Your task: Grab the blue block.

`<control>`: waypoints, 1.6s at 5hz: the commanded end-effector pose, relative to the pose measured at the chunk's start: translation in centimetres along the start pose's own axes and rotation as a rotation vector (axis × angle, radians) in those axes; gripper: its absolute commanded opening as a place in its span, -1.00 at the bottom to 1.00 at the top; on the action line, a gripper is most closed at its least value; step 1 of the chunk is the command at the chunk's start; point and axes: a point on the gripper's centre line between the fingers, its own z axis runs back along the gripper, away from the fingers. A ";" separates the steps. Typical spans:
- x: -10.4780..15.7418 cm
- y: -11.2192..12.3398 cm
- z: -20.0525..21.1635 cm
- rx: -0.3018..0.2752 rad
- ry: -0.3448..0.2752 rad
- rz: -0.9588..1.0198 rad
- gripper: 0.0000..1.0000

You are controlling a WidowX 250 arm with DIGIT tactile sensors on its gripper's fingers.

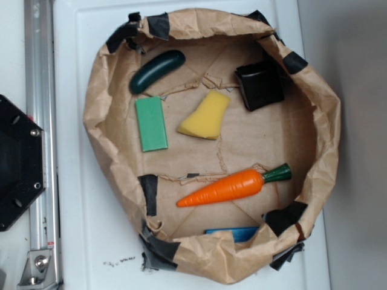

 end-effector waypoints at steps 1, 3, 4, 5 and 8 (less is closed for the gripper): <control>0.0 0.0 0.0 0.000 0.000 0.000 1.00; 9.3 0.3 -7.2 -0.061 -0.060 -0.002 1.00; 13.0 0.2 -10.8 -0.089 -0.072 -0.054 1.00; 14.4 -2.4 -13.8 -0.068 -0.085 -0.210 1.00; 14.4 -7.4 -16.6 -0.160 -0.154 -0.612 1.00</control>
